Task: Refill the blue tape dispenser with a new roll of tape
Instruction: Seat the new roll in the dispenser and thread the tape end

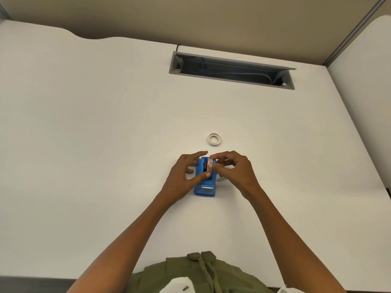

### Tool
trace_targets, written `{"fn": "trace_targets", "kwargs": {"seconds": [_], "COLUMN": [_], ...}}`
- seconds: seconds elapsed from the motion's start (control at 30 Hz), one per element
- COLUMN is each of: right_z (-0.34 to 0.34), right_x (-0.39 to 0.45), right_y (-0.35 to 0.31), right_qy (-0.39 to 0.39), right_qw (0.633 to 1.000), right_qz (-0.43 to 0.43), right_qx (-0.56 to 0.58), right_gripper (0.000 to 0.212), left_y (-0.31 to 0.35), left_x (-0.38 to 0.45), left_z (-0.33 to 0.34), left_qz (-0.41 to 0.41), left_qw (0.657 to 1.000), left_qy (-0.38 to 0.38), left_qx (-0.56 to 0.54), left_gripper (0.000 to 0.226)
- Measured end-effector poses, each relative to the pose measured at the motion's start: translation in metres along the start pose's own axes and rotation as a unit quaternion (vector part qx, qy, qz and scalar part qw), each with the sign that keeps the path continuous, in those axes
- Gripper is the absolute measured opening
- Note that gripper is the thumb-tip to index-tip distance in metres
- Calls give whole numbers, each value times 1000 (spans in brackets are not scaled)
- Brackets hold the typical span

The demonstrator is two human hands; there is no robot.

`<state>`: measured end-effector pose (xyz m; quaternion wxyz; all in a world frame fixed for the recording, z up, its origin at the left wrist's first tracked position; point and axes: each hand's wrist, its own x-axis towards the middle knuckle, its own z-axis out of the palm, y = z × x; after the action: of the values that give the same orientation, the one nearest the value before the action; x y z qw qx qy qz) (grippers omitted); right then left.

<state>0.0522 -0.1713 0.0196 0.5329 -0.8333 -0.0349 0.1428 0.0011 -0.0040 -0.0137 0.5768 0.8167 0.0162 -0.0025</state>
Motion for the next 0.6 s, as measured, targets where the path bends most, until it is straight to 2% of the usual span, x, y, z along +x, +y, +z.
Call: {"fn": "trace_targets", "kwargs": {"seconds": [0.23,0.47,0.6], "right_z": [5,10,3], "right_x": [5,1,-4], "right_y": [-4,3,9], "right_qy": [8,28,-10], "right_qw": [996,997,998], "right_qz": [38,-18,-30], "right_qx": [79,70,56], "right_gripper": [7,2,14], "left_y": [-2,-2,-1], "left_x": [-2,1,0], "left_z": [1,1,2], "left_qz": [12,-10,-9], "left_qw": [1000,1000,1000], "left_qy": [-4,-7,-2], "left_qx": [14,11,6], "left_gripper": [52,47,45]}}
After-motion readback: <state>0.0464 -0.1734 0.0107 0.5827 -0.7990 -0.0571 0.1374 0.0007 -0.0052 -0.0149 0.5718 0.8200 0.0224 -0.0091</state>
